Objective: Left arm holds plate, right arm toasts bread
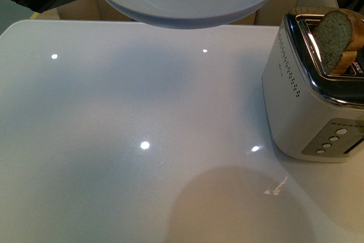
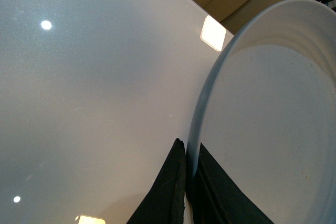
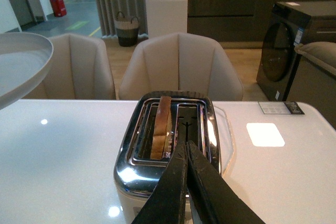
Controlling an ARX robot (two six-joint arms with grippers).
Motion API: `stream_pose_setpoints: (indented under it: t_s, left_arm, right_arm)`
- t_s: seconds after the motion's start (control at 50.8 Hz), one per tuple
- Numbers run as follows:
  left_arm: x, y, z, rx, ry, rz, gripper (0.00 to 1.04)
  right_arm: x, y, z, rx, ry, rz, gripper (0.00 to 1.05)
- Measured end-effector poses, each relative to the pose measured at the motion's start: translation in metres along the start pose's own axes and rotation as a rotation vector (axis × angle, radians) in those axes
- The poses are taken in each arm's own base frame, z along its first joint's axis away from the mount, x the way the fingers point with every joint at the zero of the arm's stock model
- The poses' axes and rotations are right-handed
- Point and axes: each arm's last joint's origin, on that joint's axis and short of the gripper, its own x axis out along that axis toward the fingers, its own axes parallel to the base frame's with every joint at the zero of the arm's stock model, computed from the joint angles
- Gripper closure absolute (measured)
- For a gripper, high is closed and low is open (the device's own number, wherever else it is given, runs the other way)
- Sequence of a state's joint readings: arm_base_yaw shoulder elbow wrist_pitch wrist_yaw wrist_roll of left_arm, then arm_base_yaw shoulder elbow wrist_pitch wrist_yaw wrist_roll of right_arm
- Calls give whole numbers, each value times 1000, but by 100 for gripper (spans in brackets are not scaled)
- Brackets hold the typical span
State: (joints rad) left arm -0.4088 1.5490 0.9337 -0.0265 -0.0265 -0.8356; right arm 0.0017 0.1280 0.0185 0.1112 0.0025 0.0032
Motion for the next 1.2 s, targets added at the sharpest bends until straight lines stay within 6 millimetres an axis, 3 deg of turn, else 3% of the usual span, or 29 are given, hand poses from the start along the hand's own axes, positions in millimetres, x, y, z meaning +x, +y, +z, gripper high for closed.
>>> stream_pose_setpoints:
  t_s: [0.334, 0.61, 0.826, 1.003, 1.2]
  left_arm:
    - [0, 0, 0, 0, -2, -1, 102]
    - [0, -1, 0, 0, -1, -2, 102]
    - [0, -1, 0, 0, -1, -2, 102]
    - [0, -1, 0, 0, -1, -2, 102]
    - [-2, 0, 1, 192, 43, 24, 102]
  right_arm:
    - [-8, 0, -1, -1, -12, 1, 102]
    - [-8, 0, -1, 0, -13, 1, 55]
    - [-8, 0, -1, 0, -13, 1, 8]
    - [-8, 0, -1, 0, -13, 1, 9]
    - [-8, 0, -1, 0, -13, 1, 9]
